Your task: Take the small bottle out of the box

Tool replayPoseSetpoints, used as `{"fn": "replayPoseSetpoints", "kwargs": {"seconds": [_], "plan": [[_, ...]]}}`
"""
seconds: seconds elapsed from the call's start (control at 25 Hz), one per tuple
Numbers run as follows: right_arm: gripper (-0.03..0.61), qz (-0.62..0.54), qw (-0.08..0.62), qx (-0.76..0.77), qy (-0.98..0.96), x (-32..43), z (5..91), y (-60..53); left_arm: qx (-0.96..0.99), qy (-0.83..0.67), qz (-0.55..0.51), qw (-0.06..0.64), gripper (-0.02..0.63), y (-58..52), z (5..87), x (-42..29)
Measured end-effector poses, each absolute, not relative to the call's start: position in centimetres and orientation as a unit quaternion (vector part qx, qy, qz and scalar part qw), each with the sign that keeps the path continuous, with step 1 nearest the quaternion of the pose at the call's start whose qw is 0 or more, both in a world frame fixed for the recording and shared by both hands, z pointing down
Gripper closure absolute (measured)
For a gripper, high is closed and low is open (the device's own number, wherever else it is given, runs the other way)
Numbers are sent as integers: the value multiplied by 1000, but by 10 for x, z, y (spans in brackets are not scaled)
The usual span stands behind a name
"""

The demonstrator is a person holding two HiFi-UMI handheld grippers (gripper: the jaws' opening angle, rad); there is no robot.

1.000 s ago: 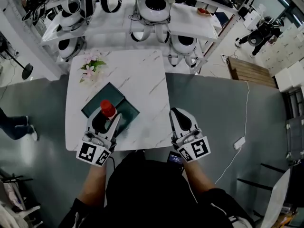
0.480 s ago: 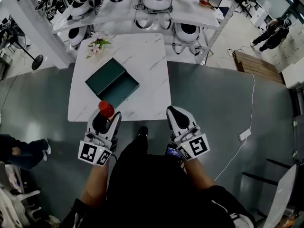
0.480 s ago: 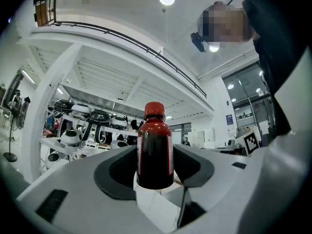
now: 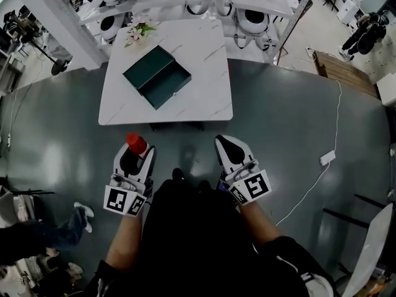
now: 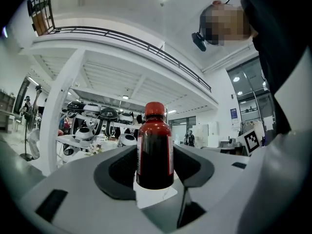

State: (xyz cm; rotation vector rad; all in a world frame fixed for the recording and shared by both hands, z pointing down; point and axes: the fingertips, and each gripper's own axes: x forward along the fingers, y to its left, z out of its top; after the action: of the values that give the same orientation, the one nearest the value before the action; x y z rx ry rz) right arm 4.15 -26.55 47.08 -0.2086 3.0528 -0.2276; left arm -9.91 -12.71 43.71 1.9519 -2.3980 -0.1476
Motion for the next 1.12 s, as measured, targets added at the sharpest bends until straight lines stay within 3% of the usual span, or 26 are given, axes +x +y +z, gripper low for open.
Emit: {"fn": "replayPoseSetpoints", "kwargs": {"seconds": [1.12], "plan": [[543, -25, -37, -170, 984, 79, 458, -37, 687, -718, -78, 72, 379, 115, 487, -86]]}}
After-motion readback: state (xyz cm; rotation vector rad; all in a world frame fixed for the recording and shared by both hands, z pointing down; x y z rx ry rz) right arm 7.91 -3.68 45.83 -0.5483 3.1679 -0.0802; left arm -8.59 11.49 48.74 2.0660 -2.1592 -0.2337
